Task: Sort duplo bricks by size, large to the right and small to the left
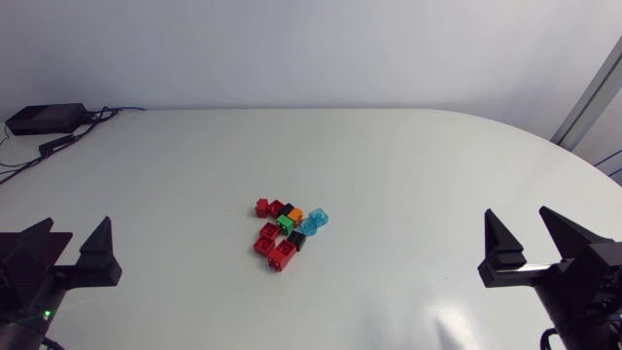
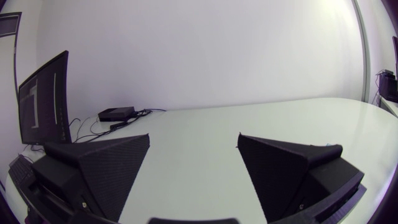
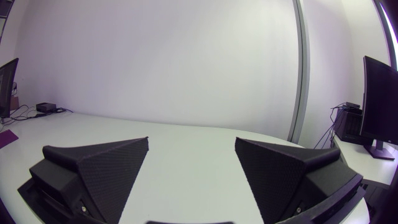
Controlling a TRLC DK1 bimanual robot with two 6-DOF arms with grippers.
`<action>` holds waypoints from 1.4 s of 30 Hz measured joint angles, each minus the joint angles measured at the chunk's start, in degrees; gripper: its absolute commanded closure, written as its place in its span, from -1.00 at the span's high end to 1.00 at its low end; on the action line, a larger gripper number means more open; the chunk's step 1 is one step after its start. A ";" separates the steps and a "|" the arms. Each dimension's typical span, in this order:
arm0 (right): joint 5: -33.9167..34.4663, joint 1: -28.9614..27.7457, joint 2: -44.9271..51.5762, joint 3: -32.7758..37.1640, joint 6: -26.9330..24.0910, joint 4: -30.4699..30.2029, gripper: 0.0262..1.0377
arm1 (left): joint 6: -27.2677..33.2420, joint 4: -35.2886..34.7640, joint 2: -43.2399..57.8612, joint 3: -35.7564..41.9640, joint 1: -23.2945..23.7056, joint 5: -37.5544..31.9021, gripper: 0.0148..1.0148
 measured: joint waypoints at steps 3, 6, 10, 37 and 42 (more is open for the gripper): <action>-0.02 0.00 0.00 0.00 -0.04 -0.02 0.94 | 0.74 0.04 0.00 0.00 -1.20 0.00 0.94; -0.02 0.00 0.00 0.00 -0.20 -0.02 0.94 | 0.90 0.07 0.00 0.00 -1.64 0.00 0.94; -0.02 0.00 0.00 0.00 -0.46 -0.02 0.93 | 0.92 0.07 0.00 0.00 -1.75 0.00 0.94; -9.46 -7.82 43.52 32.00 -1.27 -16.61 0.94 | 3.32 -4.63 30.05 23.69 -1.88 0.00 0.94; -8.70 -8.66 64.46 49.90 -1.27 -30.47 0.91 | 4.57 -15.82 45.05 38.18 -2.05 -0.02 0.94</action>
